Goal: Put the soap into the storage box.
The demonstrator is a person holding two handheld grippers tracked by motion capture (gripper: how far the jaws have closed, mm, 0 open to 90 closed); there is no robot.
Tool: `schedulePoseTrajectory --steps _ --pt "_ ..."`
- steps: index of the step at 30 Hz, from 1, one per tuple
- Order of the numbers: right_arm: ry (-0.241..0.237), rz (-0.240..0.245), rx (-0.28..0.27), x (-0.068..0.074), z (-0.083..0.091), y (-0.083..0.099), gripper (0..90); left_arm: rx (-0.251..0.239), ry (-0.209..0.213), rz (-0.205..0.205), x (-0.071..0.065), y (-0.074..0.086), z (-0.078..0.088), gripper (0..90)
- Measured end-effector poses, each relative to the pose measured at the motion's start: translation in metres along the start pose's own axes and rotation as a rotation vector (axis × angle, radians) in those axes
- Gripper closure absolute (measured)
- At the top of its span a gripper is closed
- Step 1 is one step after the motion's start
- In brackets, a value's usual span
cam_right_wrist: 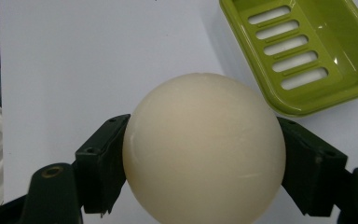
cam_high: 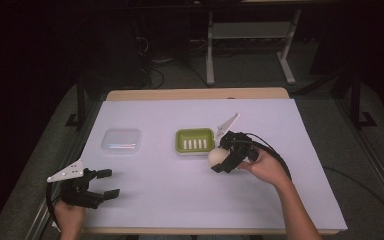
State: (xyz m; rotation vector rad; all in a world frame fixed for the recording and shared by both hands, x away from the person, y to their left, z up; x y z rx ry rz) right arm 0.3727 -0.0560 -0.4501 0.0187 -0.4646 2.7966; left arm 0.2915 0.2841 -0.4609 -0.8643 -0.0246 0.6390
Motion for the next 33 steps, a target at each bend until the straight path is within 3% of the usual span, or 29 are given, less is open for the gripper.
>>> schedulePoseTrajectory --steps 33 --pt "-0.014 0.035 0.005 -0.005 0.005 -0.034 23.2 -0.010 0.002 0.004 0.001 0.000 0.001 13.1"
Point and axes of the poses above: each handheld gripper's, and its own axes: z roughly backward along the jaws, y roughly out of its underside, x roughly to its left, the point moved 9 cm from there along -z, roughly forward along the jaws, and after that the axes turned 15 degrees about x, right-handed, at the moved point
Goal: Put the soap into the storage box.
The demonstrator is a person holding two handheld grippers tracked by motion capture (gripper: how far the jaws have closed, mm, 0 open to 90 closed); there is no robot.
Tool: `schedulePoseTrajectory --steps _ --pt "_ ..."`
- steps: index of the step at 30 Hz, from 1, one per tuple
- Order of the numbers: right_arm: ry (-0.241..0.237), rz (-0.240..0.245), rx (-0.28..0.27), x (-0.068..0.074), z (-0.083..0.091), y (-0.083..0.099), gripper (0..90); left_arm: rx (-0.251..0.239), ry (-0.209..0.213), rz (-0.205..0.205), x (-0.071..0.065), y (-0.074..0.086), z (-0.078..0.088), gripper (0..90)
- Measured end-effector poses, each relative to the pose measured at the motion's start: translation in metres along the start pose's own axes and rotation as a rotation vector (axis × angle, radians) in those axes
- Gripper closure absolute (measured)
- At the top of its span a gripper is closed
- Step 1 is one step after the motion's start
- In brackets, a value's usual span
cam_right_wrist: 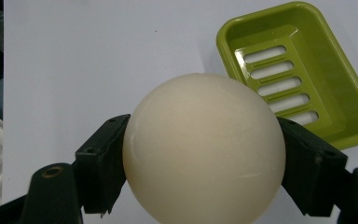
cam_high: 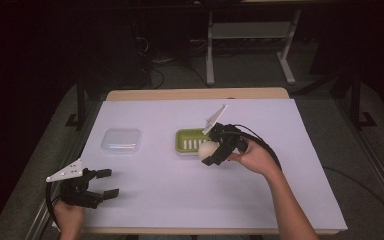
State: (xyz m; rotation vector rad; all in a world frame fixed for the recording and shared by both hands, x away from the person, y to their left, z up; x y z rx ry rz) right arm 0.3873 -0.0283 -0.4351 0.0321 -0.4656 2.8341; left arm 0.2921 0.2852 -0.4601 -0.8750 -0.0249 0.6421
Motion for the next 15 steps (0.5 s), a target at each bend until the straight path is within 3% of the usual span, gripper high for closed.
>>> schedulePoseTrajectory --steps 15 --pt "-0.001 0.011 0.011 -0.007 0.001 -0.014 23.2 -0.004 -0.002 0.004 0.001 0.000 0.002 13.2"
Point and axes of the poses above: each handheld gripper's, and its own axes: z roughly backward along the jaws, y roughly out of its underside, x roughly to its left, the point moved 9 cm from there along -z, roughly forward along the jaws, and after that the axes turned 15 degrees about x, right-handed, at the moved point
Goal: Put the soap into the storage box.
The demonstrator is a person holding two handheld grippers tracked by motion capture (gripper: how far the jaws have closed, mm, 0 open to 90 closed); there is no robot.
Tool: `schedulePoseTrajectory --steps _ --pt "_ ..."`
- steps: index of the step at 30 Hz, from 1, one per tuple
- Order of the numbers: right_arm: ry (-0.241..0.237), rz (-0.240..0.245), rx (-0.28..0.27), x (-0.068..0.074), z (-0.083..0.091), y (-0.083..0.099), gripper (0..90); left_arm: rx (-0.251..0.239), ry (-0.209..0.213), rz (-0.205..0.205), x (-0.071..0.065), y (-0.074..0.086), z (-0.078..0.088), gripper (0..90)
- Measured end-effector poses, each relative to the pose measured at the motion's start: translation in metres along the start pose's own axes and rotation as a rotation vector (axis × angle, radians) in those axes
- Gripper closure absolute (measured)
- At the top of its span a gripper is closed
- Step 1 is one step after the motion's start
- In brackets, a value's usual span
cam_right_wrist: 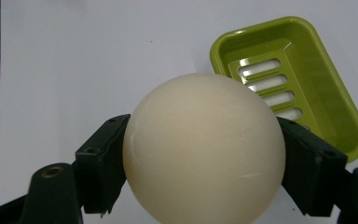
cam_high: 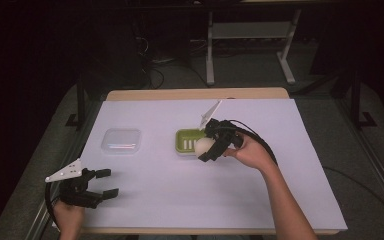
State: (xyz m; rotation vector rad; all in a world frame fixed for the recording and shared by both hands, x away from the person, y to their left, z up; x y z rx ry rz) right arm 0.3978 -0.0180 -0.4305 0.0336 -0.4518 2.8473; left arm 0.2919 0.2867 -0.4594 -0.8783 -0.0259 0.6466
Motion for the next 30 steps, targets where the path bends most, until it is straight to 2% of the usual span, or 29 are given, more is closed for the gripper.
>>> schedulePoseTrajectory --steps 4,7,16,25,30 --pt "0.005 0.002 0.014 -0.003 0.002 -0.005 23.2 -0.001 -0.001 -0.001 0.000 0.000 0.000 13.1" --pt "0.006 0.013 0.002 -0.005 0.004 -0.011 23.2 -0.001 0.000 0.000 0.000 0.000 0.000 13.2" --pt "0.000 0.024 0.009 -0.009 0.004 -0.025 23.2 -0.001 0.000 -0.003 0.001 0.000 0.001 13.1" --pt "0.002 0.024 0.014 -0.017 0.005 -0.037 23.2 0.000 -0.002 -0.001 0.001 0.001 0.001 13.1" --pt "-0.006 0.009 0.012 -0.023 0.001 -0.037 23.2 -0.003 0.000 -0.002 0.001 0.000 0.001 13.2"
Point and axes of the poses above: each handheld gripper's, and its own axes: z roughly backward along the jaws, y roughly out of its underside, x roughly to its left, the point moved 9 cm from there along -z, roughly forward along the jaws, and after that the axes turned 15 degrees about x, right-handed, at the moved point
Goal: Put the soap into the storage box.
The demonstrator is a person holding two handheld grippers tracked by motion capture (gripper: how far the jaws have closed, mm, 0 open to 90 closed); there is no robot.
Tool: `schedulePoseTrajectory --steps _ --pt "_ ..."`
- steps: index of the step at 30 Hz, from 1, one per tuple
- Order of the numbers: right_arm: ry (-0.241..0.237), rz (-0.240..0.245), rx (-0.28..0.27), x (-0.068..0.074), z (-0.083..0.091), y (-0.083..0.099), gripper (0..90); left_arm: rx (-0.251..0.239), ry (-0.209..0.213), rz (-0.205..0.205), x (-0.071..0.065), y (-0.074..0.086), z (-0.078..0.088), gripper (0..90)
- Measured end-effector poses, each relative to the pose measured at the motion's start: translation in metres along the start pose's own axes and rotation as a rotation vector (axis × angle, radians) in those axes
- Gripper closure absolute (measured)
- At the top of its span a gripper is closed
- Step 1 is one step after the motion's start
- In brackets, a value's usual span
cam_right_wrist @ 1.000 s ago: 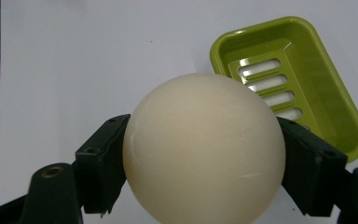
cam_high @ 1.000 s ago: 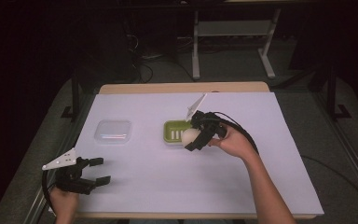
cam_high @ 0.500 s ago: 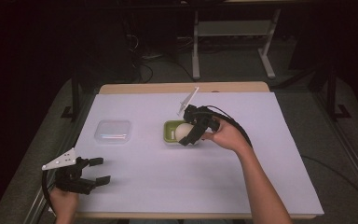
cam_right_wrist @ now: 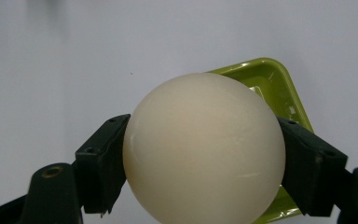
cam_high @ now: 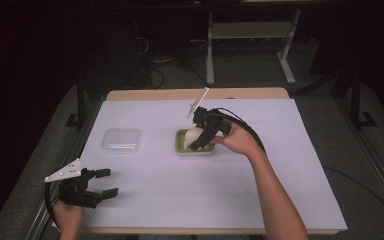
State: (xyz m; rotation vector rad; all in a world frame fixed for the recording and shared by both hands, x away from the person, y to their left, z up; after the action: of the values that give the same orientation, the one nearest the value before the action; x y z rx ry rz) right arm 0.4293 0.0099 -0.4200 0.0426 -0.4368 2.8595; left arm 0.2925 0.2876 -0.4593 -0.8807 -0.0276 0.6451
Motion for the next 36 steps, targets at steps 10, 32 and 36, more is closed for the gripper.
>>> schedulePoseTrajectory --steps 10,32,36 --pt "-0.005 -0.036 0.022 -0.012 -0.016 -0.001 23.2 0.000 0.001 0.002 0.000 0.000 0.000 13.1" --pt "0.013 -0.087 0.029 -0.030 -0.031 -0.003 23.2 0.009 -0.002 -0.009 0.000 0.000 -0.001 13.1" --pt "0.008 -0.103 0.032 -0.032 -0.034 -0.003 23.3 0.003 0.002 -0.004 0.000 0.000 -0.001 13.1"
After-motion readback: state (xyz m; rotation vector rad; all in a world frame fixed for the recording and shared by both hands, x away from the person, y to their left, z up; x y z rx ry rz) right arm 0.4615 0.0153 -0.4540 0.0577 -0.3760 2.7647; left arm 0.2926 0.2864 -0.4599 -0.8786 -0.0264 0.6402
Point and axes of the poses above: each handheld gripper's, and its own axes: z roughly backward along the jaws, y roughly out of its underside, x roughly to its left, the point moved 9 cm from there along -z, roughly forward along the jaws, and after that the axes turned 15 degrees about x, right-handed, at the moved point
